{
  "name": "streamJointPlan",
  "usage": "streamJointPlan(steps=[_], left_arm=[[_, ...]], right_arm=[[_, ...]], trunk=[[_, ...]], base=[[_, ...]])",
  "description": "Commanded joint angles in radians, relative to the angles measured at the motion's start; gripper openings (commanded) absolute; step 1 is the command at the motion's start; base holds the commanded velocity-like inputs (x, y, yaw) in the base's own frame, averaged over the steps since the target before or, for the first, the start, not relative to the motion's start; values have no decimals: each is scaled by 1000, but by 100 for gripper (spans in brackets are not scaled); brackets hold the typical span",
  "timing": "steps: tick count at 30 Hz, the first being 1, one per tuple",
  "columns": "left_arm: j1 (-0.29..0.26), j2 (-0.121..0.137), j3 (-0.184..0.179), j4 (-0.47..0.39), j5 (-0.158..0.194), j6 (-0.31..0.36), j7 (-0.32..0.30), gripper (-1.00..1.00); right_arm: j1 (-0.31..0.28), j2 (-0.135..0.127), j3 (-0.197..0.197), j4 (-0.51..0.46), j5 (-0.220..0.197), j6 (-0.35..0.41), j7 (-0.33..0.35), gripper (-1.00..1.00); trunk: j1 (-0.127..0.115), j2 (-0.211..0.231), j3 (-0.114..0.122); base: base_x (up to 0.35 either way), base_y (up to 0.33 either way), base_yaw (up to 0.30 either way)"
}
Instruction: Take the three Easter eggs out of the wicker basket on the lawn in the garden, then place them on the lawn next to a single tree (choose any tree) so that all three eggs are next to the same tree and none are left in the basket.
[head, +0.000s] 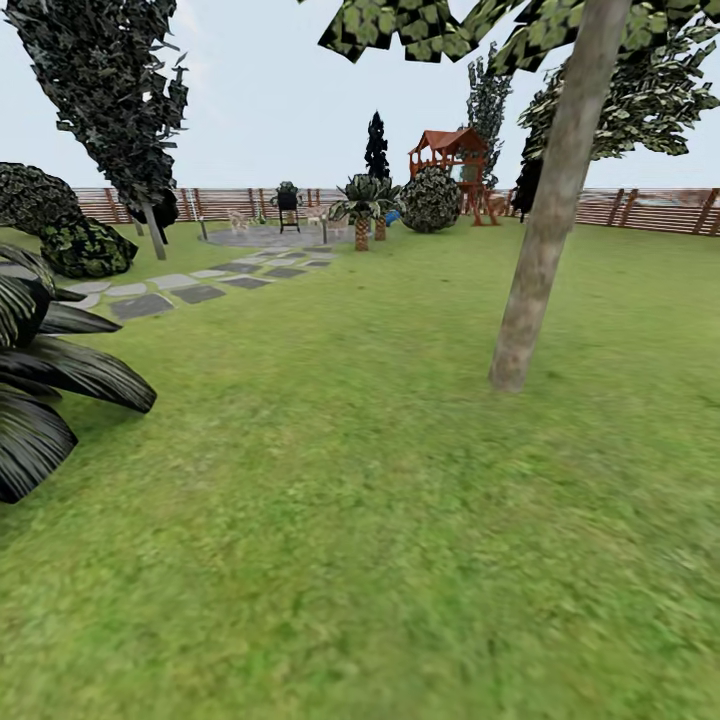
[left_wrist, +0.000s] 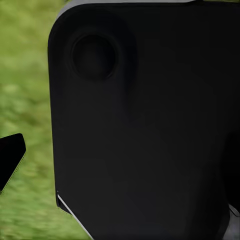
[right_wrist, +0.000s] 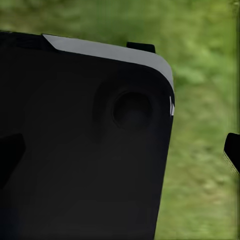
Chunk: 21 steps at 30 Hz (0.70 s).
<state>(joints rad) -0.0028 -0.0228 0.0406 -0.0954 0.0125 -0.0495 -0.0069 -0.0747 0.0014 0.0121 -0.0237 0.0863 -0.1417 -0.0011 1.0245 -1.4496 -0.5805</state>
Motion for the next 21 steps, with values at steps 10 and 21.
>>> streamJointPlan(steps=[10,21], left_arm=[[0,0,4,0,1,-3,-1,100],[0,0,4,0,1,-4,-1,100]], right_arm=[[-1,0,0,1,9,-2,-3,100],[-1,0,0,1,9,-1,0,100]], trunk=[[1,0,-1],[1,0,-1]], base=[[323,0,0],[323,58,-71]])
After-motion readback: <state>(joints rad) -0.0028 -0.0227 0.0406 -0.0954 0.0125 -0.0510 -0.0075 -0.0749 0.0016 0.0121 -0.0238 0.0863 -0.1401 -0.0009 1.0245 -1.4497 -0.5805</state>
